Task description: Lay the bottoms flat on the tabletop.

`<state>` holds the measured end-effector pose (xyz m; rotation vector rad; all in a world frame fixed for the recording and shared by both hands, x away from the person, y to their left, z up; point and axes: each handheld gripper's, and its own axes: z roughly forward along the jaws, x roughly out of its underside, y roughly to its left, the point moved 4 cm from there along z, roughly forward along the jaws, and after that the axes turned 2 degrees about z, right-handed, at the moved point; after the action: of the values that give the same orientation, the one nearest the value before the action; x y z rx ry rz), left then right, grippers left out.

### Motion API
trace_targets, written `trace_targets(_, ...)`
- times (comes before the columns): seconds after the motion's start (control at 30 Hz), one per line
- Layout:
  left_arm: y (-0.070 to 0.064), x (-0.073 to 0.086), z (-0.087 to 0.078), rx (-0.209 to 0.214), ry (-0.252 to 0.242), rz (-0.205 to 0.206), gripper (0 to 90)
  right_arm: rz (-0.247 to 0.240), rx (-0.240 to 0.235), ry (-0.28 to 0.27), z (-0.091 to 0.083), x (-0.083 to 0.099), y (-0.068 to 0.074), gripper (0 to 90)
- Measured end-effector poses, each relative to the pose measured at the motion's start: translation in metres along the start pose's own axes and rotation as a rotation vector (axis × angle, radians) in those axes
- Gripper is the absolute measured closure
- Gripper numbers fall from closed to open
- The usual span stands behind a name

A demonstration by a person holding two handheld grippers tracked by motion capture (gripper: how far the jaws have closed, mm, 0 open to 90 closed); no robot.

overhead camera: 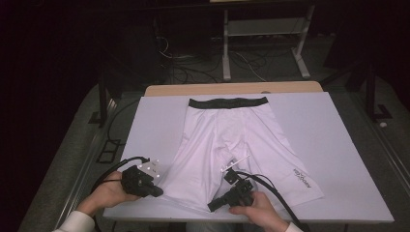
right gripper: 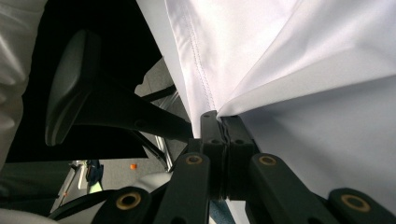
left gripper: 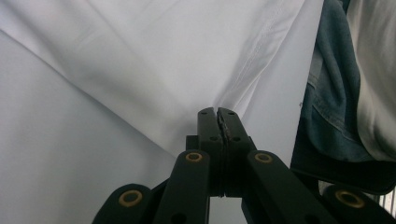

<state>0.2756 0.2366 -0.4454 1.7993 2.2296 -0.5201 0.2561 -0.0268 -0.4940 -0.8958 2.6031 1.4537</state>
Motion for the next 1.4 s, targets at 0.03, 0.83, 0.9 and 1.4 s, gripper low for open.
trace_targets(0.03, 0.0, 0.001, 0.0, 0.0, 0.003, 0.001, 88.6, 0.001, 0.0, 0.004, 0.001, 0.0, 0.0, 87.4)
trace_targets(0.83, 0.127, -0.056, -0.01, -0.137, -0.418, -0.406, 44.7, -0.028, 0.027, -0.008, 0.001, 0.004, -0.003, 87.3)
trace_targets(0.9, 0.141, -0.065, -0.007, -0.169, -0.413, -0.416, 44.3, -0.031, 0.025, -0.011, 0.001, 0.004, -0.003, 87.2)
trace_targets(1.4, 0.245, -0.082, 0.023, -0.351, -0.445, -0.607, 47.9, -0.045, 0.027, -0.017, 0.001, 0.005, -0.002, 87.3)
